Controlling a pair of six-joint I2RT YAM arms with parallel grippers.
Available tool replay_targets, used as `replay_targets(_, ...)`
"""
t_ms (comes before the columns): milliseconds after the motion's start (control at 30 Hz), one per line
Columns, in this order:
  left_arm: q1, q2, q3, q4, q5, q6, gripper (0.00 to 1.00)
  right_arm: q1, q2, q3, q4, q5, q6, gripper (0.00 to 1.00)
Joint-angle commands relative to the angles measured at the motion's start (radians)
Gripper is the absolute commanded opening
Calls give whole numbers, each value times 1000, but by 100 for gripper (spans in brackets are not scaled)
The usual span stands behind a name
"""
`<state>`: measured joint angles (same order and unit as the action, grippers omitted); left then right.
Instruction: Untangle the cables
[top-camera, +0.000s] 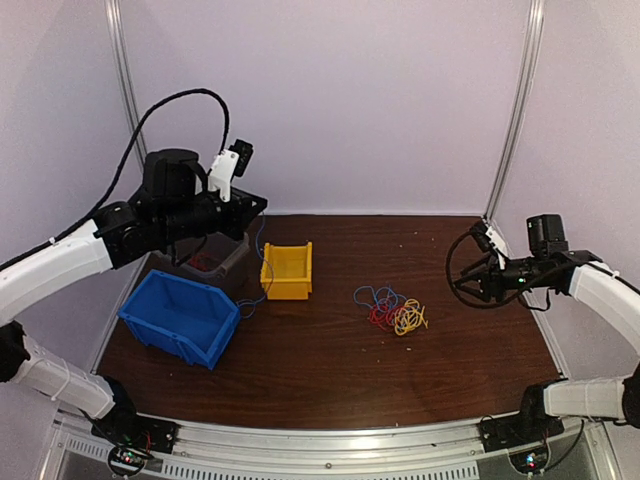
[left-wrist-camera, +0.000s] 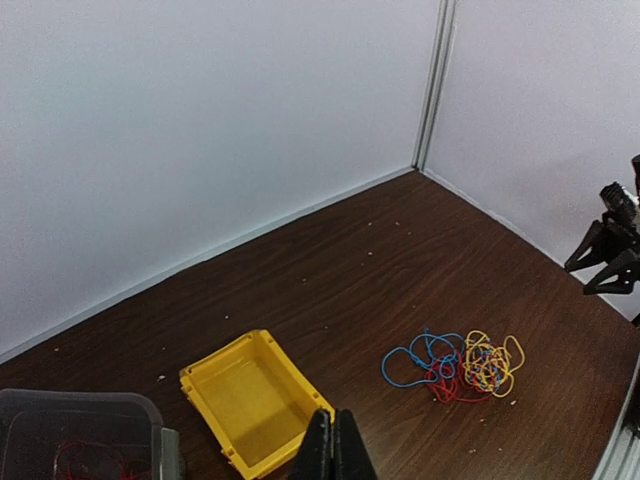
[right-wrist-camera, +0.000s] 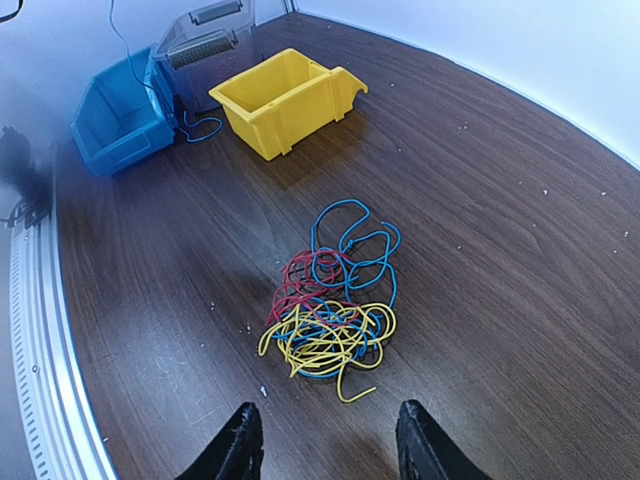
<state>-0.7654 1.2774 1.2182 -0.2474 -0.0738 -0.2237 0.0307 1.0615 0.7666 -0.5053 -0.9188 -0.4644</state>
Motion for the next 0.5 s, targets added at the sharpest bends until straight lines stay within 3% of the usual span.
replay_targets(0,-61,-8,74,118,145,-29,0,3,5,1,-7,-6,-10,47)
replay_targets(100,-65,-36,113,119,224,-51,0,2,3,0,-6,-6,-11,47)
replay_targets(200,-66,-77,134,102,218,-58,0,2,8,2,-6,-8,-11,47)
replay_targets(467,-66,-168,237,-80,-48,61,0,3,4,1,-9,-11,-14,47)
